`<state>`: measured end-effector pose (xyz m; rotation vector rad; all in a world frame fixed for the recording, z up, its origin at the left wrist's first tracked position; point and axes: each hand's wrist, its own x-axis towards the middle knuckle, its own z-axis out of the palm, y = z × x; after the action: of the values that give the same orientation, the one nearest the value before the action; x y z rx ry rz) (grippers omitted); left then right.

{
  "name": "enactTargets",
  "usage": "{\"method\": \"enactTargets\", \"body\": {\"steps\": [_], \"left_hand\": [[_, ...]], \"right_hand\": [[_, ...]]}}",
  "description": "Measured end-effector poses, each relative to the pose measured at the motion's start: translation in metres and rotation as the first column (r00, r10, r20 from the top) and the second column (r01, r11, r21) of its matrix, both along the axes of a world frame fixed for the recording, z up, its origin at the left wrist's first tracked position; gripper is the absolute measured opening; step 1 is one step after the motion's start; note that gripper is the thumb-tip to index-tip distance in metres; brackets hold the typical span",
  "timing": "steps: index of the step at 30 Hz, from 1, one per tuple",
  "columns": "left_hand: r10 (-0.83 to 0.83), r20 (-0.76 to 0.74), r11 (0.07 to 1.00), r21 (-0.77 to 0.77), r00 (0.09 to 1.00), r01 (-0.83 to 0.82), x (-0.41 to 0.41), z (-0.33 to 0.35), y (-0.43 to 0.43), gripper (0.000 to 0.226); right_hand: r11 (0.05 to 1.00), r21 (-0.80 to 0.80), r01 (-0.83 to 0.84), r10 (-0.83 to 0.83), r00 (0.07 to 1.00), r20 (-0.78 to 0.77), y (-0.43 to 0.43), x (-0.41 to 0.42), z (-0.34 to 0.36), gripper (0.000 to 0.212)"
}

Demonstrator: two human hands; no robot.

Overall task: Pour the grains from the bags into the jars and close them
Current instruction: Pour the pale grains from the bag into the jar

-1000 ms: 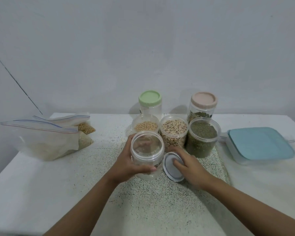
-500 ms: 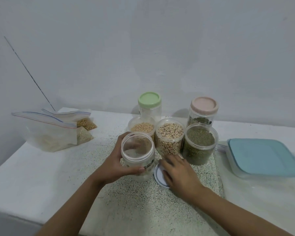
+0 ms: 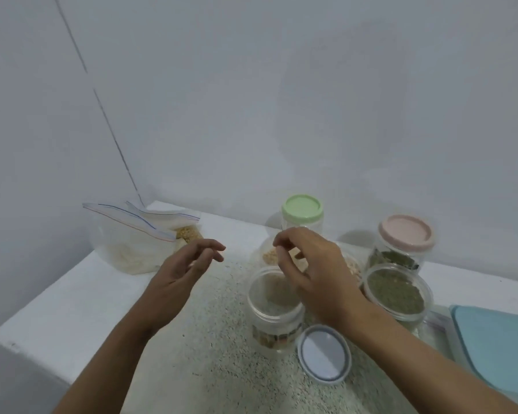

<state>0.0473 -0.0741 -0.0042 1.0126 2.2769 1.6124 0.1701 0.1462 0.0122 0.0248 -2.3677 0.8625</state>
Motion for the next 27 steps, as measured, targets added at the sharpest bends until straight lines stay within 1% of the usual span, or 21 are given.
{"method": "enactTargets", "body": {"steps": [4, 8, 12, 15, 18, 21, 24, 26, 27], "left_hand": [[0.133, -0.077, 0.989, -0.049, 0.988, -0.136, -0.025, 0.007, -0.03, 0.024], [0.207, -0.109, 0.973, -0.077, 0.972, -0.216, -0.061, 0.012, -0.066, 0.022], [0.223, -0.159, 0.966, -0.094, 0.962, -0.24, -0.114, 0.014, -0.102, 0.017], [0.2, -0.2, 0.966, -0.123, 0.959, -0.227, -0.155, 0.016, -0.123, 0.011], [0.134, -0.273, 0.968, -0.169, 0.953, -0.185, -0.197, 0.015, -0.141, 0.009], [0.036, -0.383, 0.959, -0.247, 0.923, -0.139, -0.23, 0.008, -0.145, 0.011], [-0.149, -0.446, 0.924, -0.381, 0.883, -0.037, -0.257, 0.004, -0.139, 0.036], [-0.292, -0.458, 0.865, -0.501, 0.84, 0.028, -0.269, 0.001, -0.132, 0.052], [-0.346, -0.467, 0.835, -0.548, 0.814, 0.04, -0.273, -0.001, -0.127, 0.056]], "right_hand": [[0.994, 0.011, -0.105, 0.103, 0.986, 0.128, -0.02, -0.034, 0.015, 0.007], [0.984, 0.061, -0.17, 0.147, 0.95, 0.276, -0.047, -0.076, 0.022, 0.009], [0.969, 0.17, -0.181, 0.101, 0.912, 0.398, -0.078, -0.124, 0.025, 0.008], [0.966, 0.214, -0.143, 0.034, 0.895, 0.444, -0.1, -0.156, 0.028, 0.009], [0.963, 0.253, -0.096, -0.043, 0.869, 0.493, -0.126, -0.192, 0.029, 0.016], [0.956, 0.29, -0.051, -0.123, 0.826, 0.551, -0.141, -0.217, 0.024, 0.028], [0.952, 0.305, -0.015, -0.178, 0.784, 0.594, -0.159, -0.242, 0.013, 0.046], [0.94, 0.34, -0.006, -0.216, 0.762, 0.611, -0.167, -0.257, 0.003, 0.055], [0.934, 0.357, -0.007, -0.232, 0.748, 0.622, -0.168, -0.262, -0.001, 0.056]]}}
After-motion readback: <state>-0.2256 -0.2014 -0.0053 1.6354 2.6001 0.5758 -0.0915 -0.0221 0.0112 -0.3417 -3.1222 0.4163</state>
